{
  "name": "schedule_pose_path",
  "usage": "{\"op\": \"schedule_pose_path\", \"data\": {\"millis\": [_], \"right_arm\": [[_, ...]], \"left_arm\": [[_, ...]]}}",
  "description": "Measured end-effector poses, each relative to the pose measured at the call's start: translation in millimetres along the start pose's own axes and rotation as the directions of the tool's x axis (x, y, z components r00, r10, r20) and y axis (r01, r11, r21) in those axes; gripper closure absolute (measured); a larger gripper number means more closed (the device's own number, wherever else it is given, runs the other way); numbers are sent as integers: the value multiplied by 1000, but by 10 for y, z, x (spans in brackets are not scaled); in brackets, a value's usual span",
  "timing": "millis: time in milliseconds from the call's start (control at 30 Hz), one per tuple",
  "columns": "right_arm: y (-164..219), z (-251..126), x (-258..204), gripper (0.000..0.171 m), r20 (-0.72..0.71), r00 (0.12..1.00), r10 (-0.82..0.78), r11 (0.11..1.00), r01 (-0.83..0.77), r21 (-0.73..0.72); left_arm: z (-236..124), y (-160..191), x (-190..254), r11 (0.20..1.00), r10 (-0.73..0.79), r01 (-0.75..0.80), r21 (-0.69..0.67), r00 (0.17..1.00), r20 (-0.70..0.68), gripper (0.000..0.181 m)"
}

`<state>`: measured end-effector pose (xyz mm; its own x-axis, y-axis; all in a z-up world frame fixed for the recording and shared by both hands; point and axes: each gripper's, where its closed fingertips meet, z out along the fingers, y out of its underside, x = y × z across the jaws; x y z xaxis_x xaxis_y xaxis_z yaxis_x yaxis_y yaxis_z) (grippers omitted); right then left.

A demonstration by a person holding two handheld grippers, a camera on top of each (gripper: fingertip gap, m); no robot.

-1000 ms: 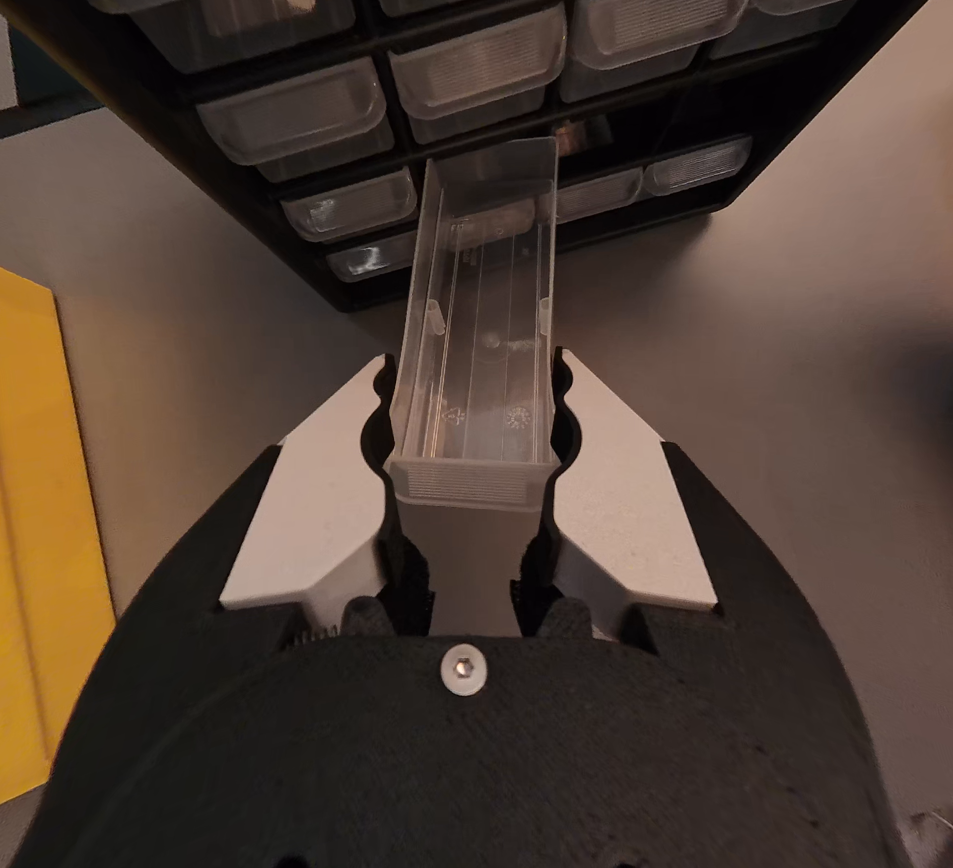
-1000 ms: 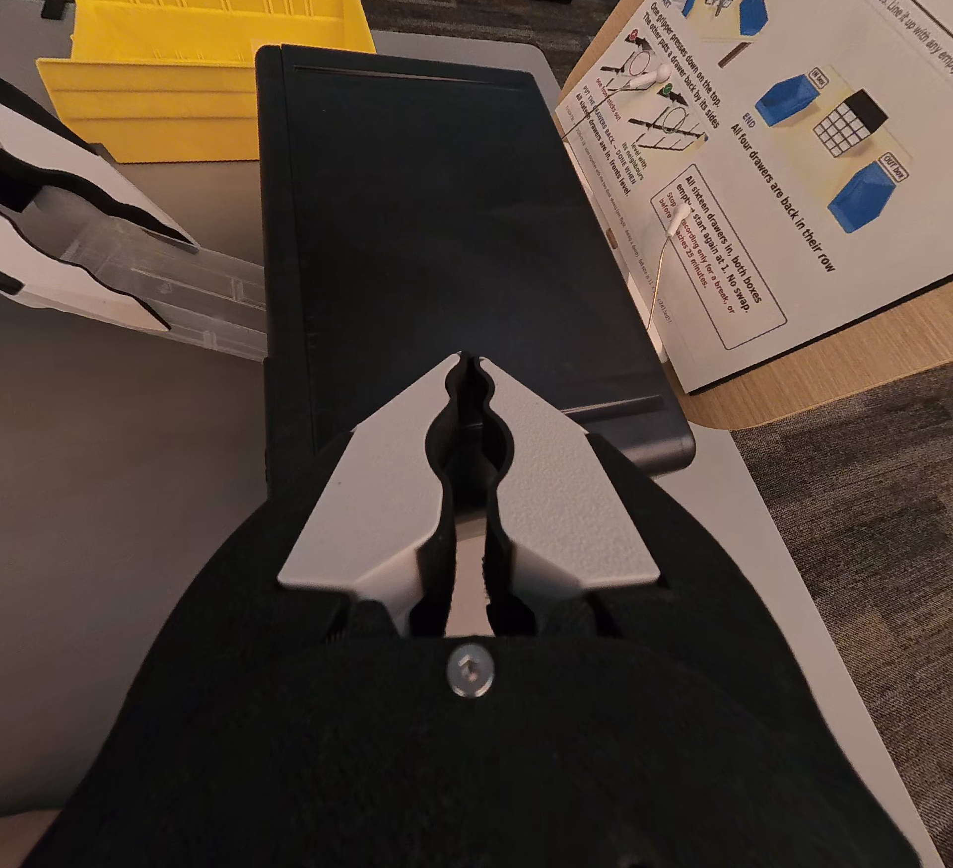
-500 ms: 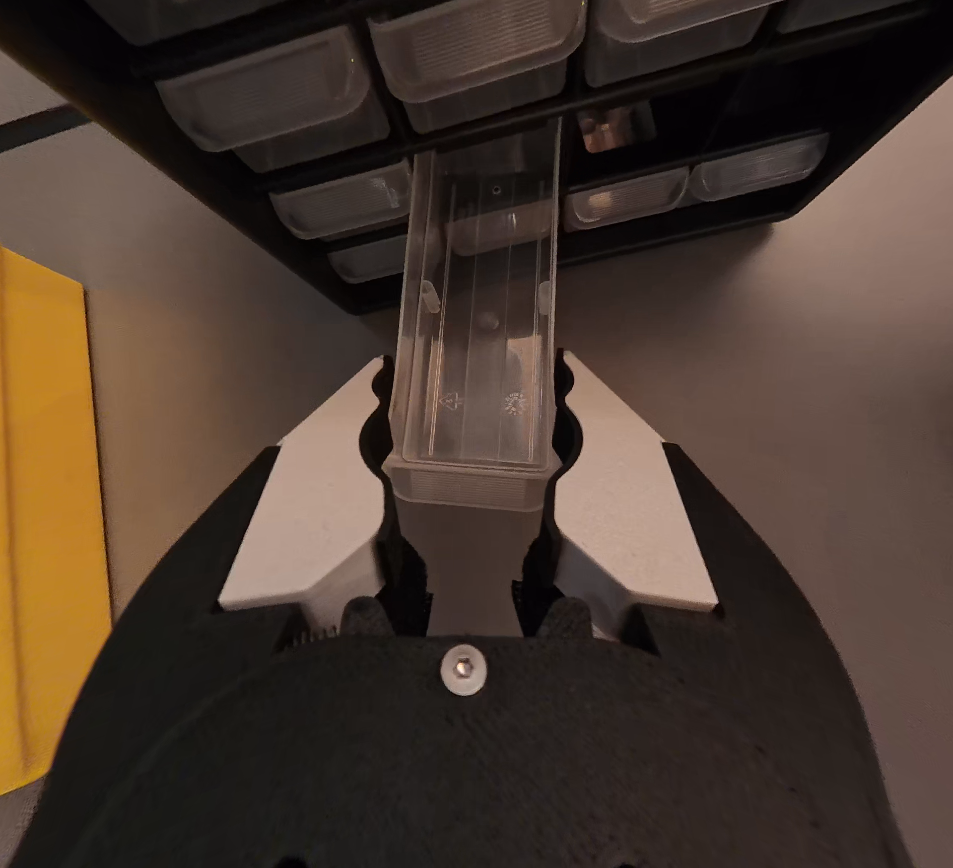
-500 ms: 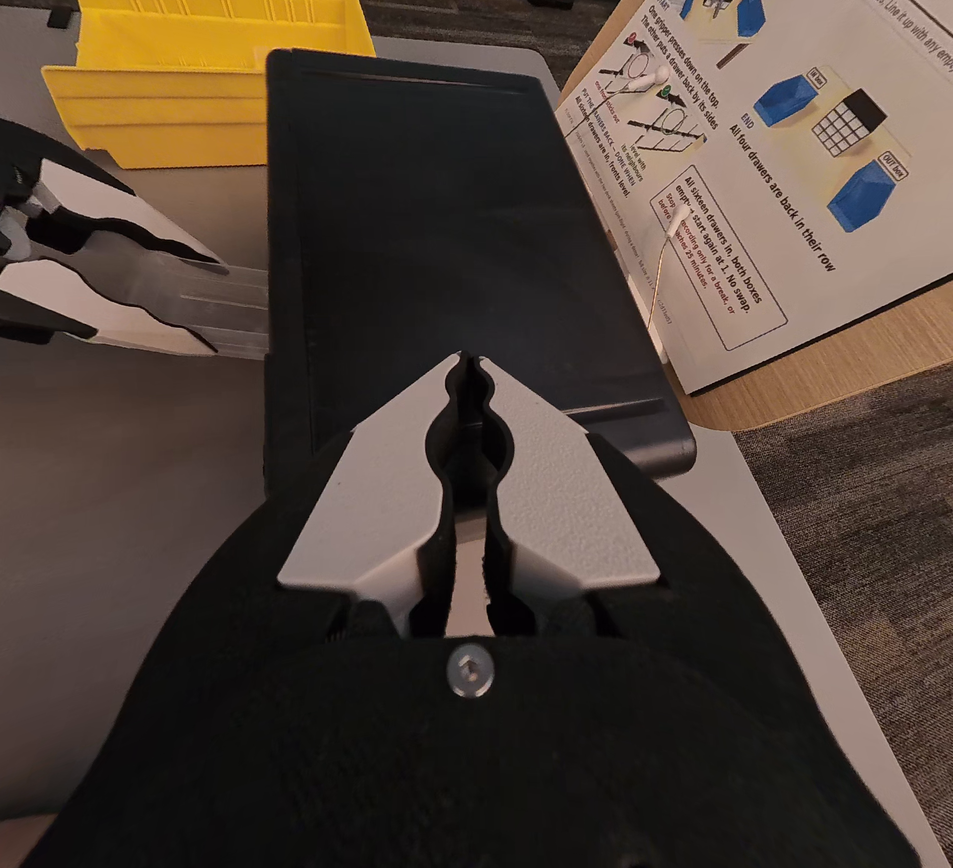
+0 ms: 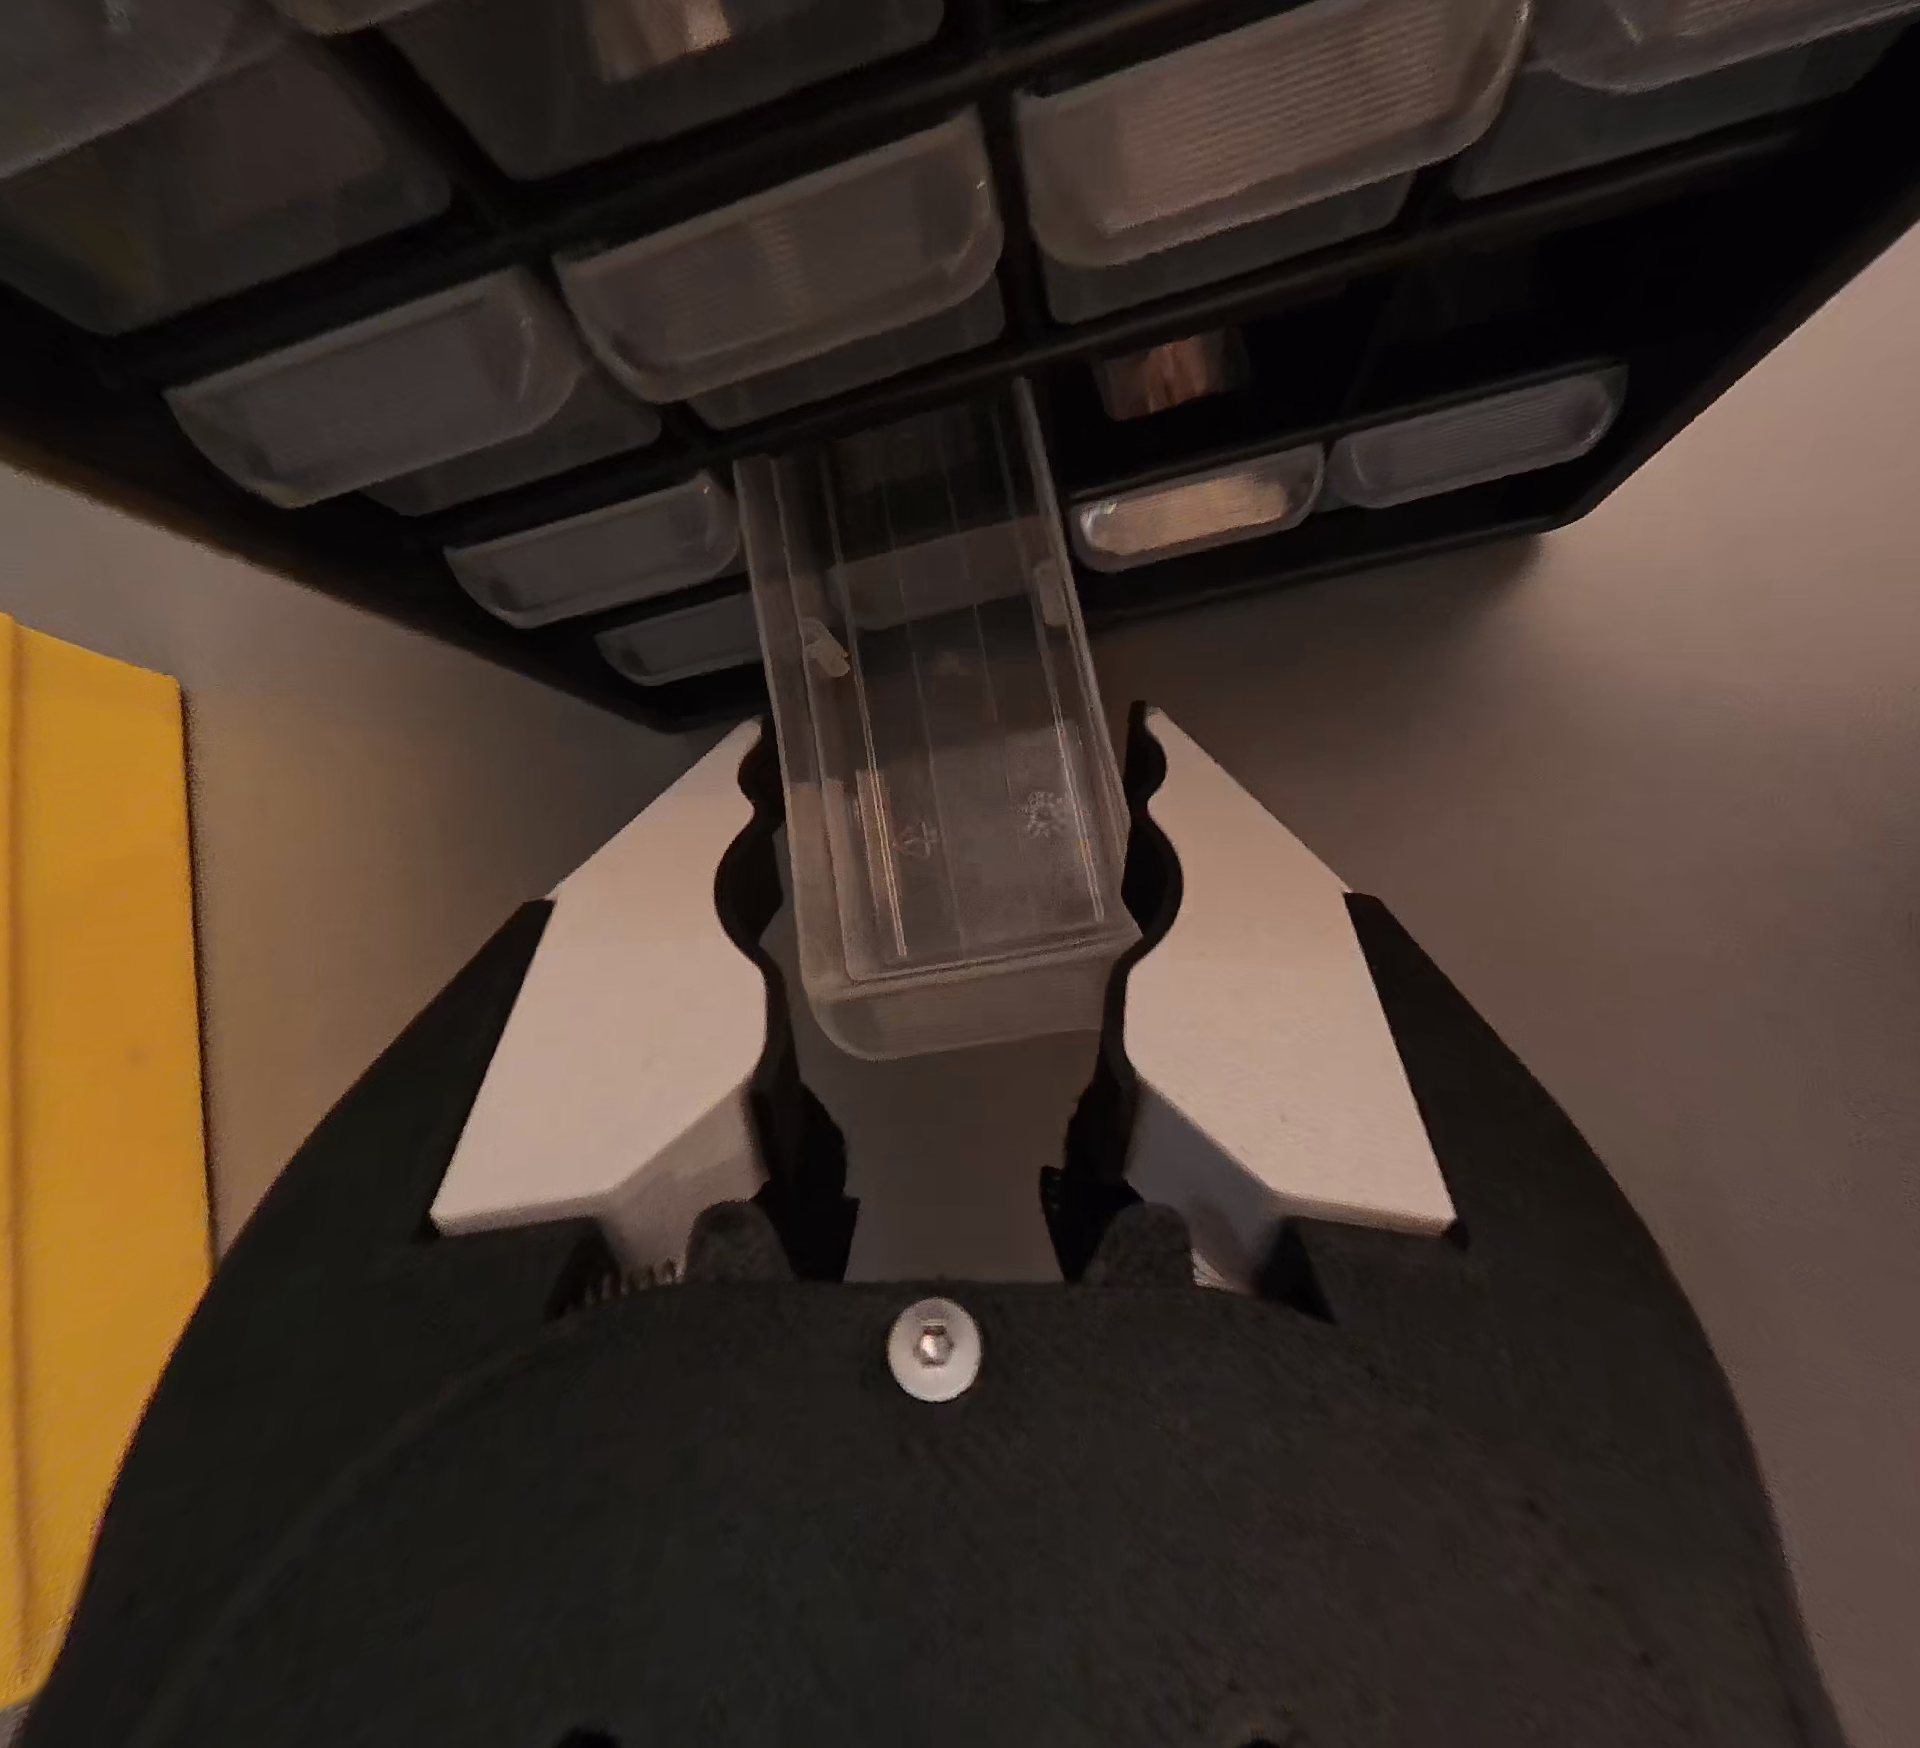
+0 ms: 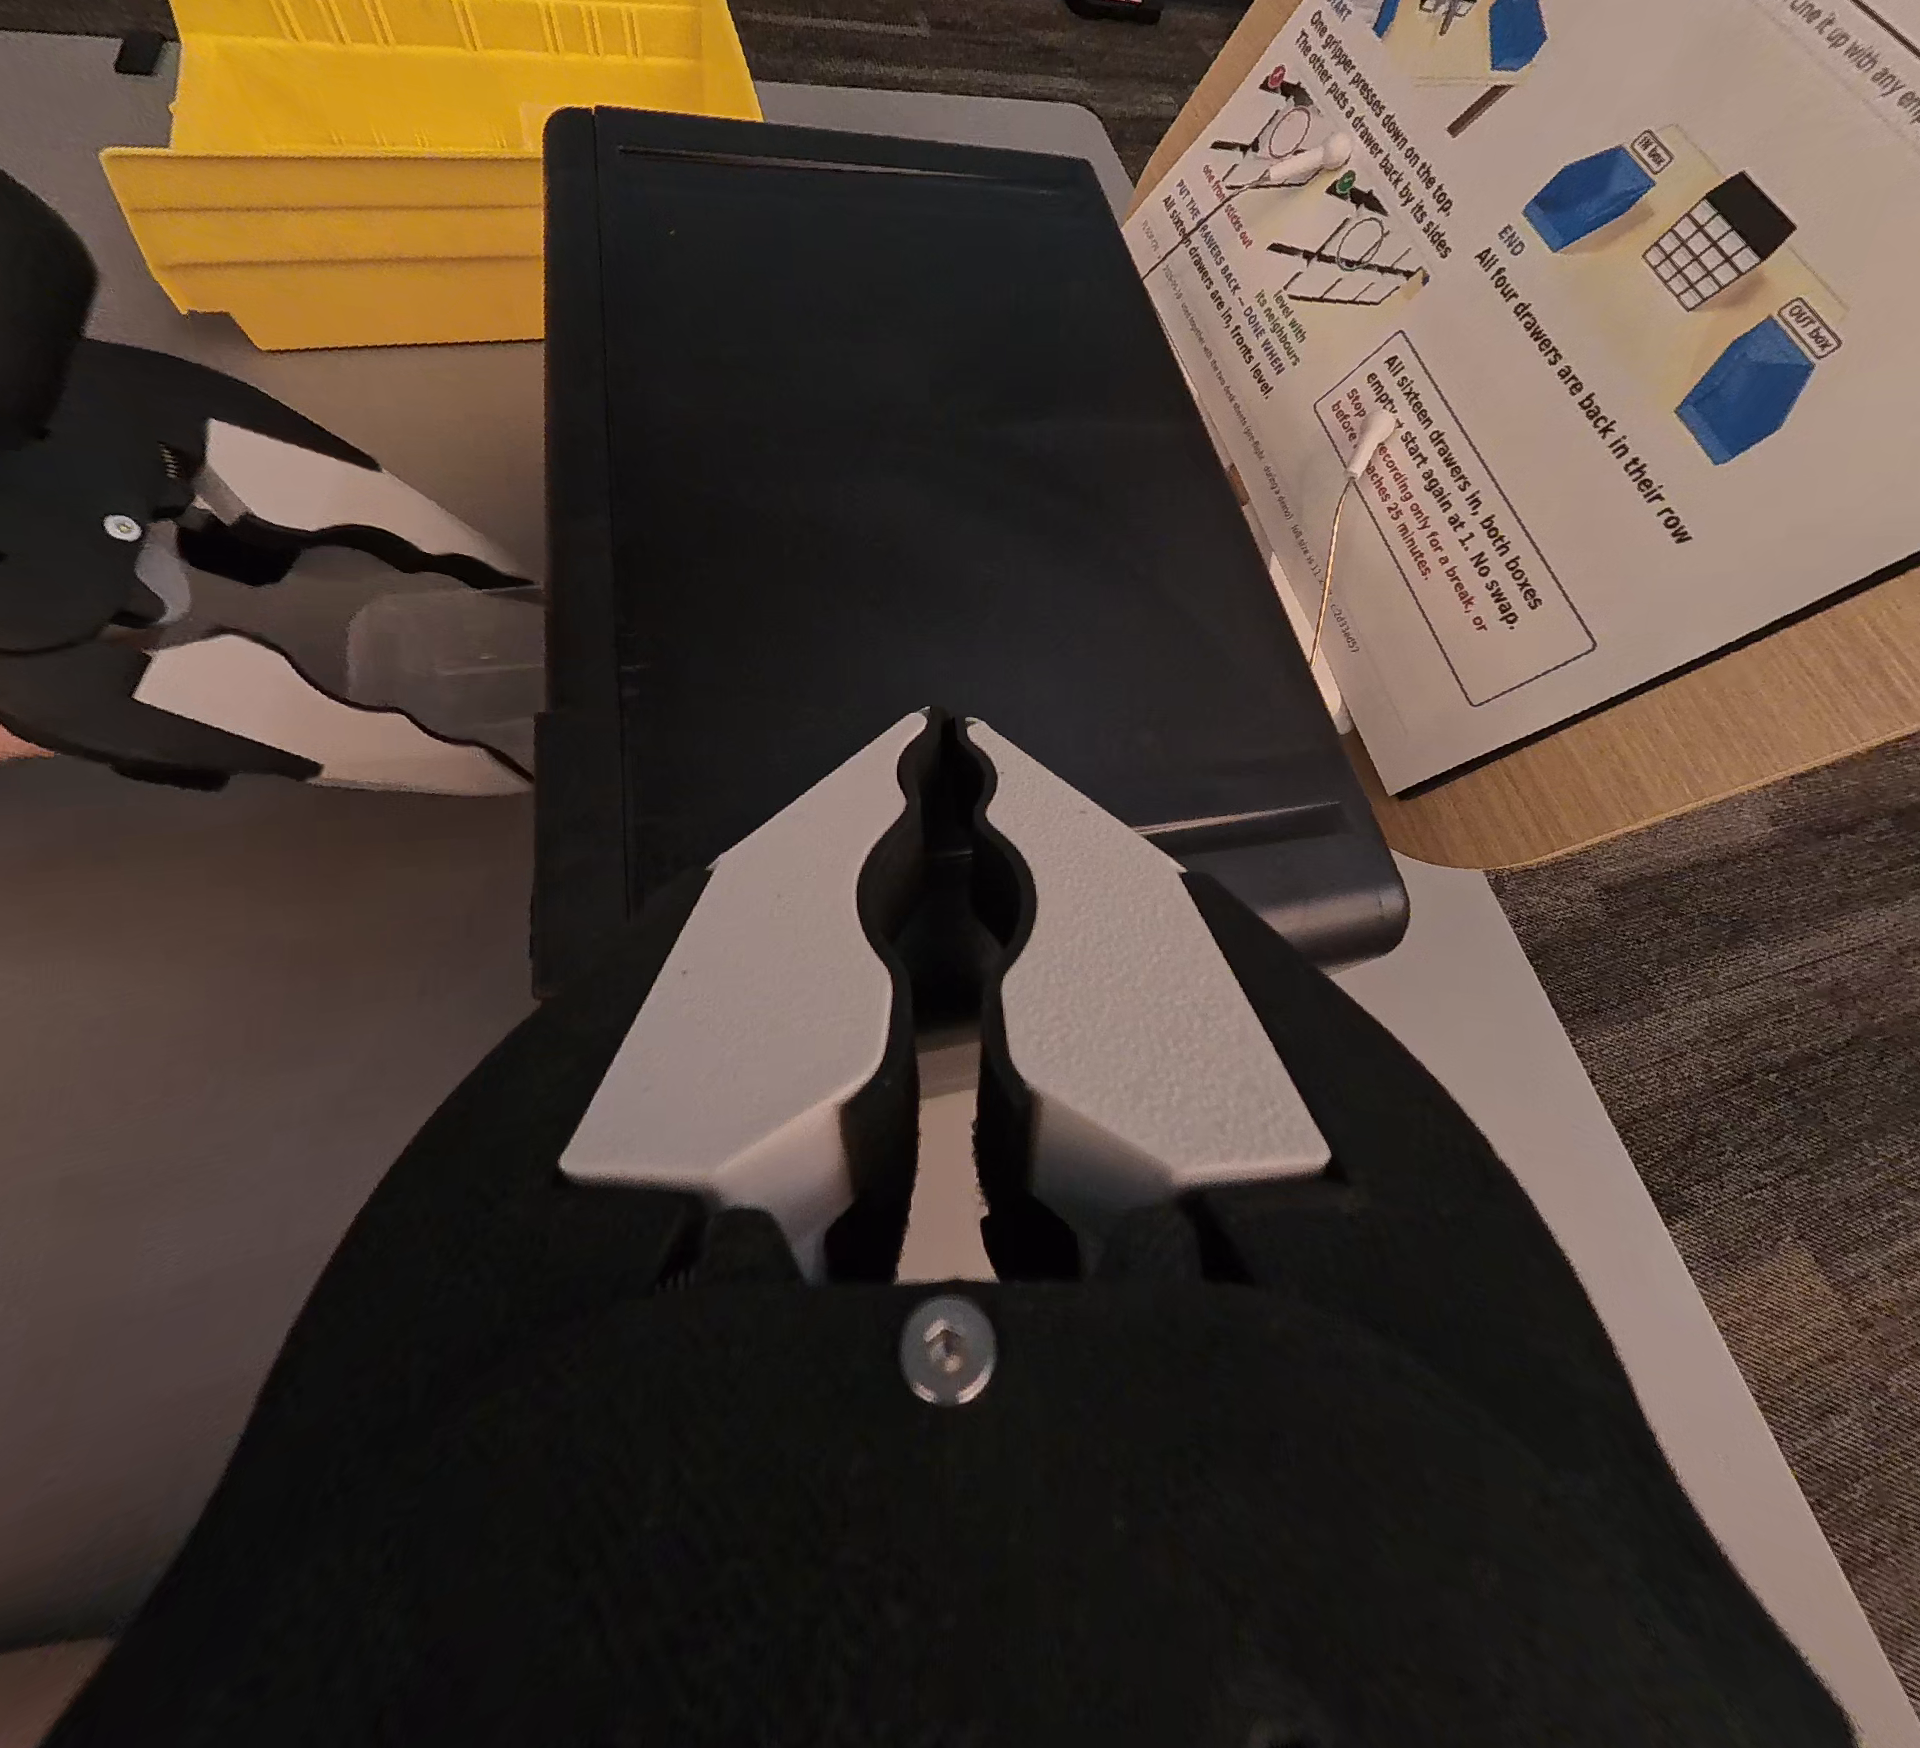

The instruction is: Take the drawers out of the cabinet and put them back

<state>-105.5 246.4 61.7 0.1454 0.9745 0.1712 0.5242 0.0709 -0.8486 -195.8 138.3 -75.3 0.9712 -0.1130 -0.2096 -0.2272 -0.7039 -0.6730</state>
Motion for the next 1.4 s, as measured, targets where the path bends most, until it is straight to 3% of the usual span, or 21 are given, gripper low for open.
{"op": "schedule_pose_path", "data": {"millis": [133, 333, 467, 600, 767, 900, 1200, 1400], "right_arm": [[1, 0, -2, 171, 1, 1000, -1, 1000, 1, 1], [0, -1, -2, 171, 5, 1000, -1, 1000, 1, 4], [0, -2, -1, 171, 17, 1000, 12, 1000, -12, 12], [1, -4, 1, 171, 10, 1000, 12, 1000, -12, 13], [2, -4, 1, 171, 6, 1000, 7, 1000, -7, 10], [1, -5, 1, 171, 13, 1000, 16, 1000, -16, 14], [1, -6, 2, 171, 22, 1000, 19, 1000, -20, 19], [1, -6, 3, 171, 21, 1000, 14, 1000, -14, 19]], "left_arm": [[79, -120, 12, 997, 24, -25, 72, 999, 22, 105], [-224, -148, -82, 957, 111, -131, 257, 990, 93, 88], [-451, 29, 19, 909, 153, -190, 371, 980, 128, 102], [-460, 242, -41, 889, 114, -169, 425, 982, 151, 111], [-440, 415, 56, 863, -22, 46, 504, 998, -53, 180], [-271, 486, 70, 879, -85, 123, 460, 991, -104, 181], [-204, 142, 59, 814, -149, 211, 540, 976, -158, 181], [-42, -20, 4, 808, -207, 289, 513, 955, -212, 181]]}}
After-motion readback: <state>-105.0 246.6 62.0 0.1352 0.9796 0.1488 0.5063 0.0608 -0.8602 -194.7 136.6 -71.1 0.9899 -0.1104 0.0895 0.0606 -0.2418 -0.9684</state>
